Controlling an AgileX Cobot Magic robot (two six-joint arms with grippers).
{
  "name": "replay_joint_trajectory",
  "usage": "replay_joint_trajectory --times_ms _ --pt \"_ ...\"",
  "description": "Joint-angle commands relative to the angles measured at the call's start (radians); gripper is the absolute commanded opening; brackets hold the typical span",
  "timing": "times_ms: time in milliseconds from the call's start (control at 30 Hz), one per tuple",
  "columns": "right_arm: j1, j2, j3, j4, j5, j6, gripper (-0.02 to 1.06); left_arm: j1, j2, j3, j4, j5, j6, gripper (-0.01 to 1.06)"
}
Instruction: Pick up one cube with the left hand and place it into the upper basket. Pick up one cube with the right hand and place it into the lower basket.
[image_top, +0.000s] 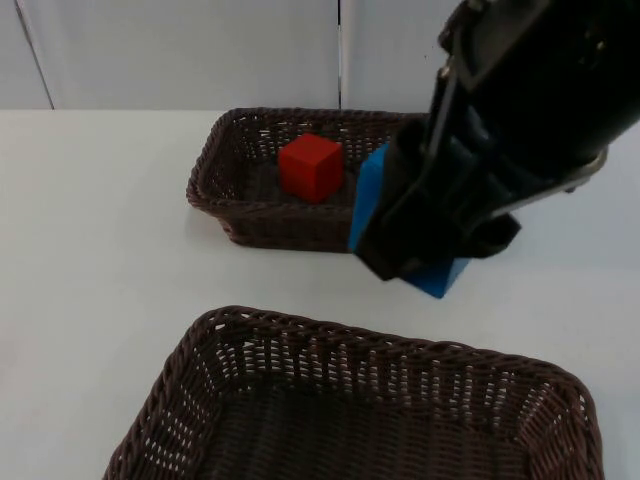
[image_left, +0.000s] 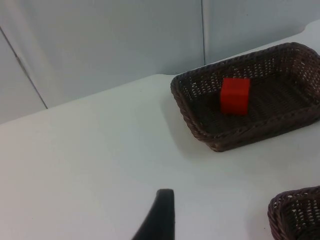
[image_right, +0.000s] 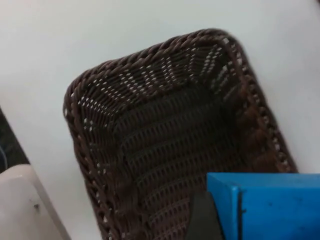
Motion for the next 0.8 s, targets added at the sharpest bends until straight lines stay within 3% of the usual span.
replay_joint_trajectory --times_ms 0,767 --pt "0.003 0.035 0.002 0.042 -0.014 -0.041 0.0 0.002 -0.006 0.004 -0.013 -0.008 -0.008 0.83" --pt "0.003 0.346 0.002 0.064 -0.061 -0.111 0.0 0.002 -0.006 0.004 -0.013 -0.008 -0.008 0.83"
